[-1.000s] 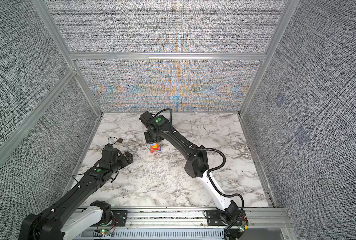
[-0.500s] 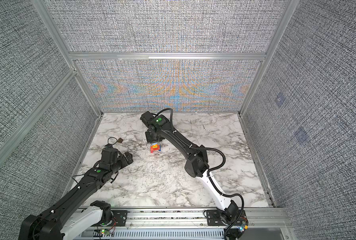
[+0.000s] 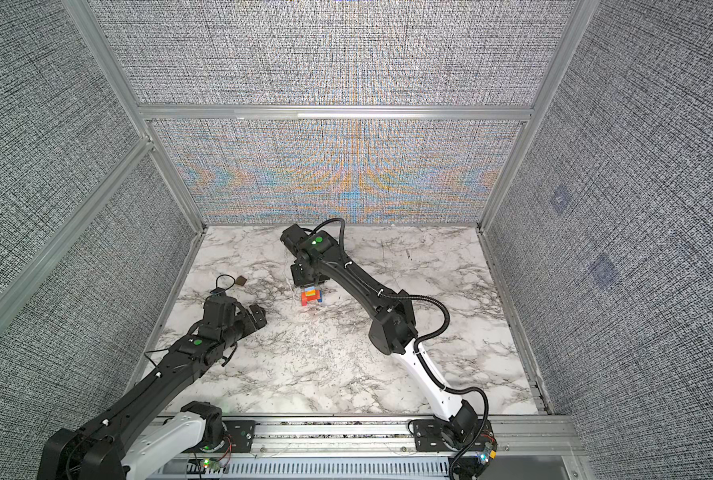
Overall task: Build the wood block tower
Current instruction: 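Lower the light blue block beside the orange block and open the right gripper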
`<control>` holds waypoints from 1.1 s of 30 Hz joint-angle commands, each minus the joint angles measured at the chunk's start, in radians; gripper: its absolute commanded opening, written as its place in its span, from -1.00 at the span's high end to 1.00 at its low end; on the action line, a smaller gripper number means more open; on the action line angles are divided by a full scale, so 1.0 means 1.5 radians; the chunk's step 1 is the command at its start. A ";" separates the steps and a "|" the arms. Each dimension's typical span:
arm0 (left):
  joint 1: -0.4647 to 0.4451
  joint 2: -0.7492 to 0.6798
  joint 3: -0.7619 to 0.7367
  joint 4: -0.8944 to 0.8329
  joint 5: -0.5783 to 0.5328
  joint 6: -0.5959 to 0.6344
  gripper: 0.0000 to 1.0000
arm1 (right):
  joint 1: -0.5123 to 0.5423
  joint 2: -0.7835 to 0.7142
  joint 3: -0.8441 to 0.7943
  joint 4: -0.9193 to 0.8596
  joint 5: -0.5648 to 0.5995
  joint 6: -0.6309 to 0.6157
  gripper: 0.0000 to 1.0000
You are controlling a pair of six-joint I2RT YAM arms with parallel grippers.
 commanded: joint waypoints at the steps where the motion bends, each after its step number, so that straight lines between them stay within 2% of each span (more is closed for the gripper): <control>1: 0.000 0.000 -0.001 0.011 0.000 0.005 -0.98 | 0.000 0.001 0.005 -0.004 -0.004 -0.004 0.52; 22: 0.000 -0.001 -0.004 0.013 0.000 0.005 -0.98 | 0.003 -0.001 0.002 -0.011 -0.004 -0.008 0.48; 33: 0.001 -0.005 -0.004 0.011 0.001 0.006 -0.97 | 0.002 -0.002 0.001 -0.012 -0.004 -0.009 0.25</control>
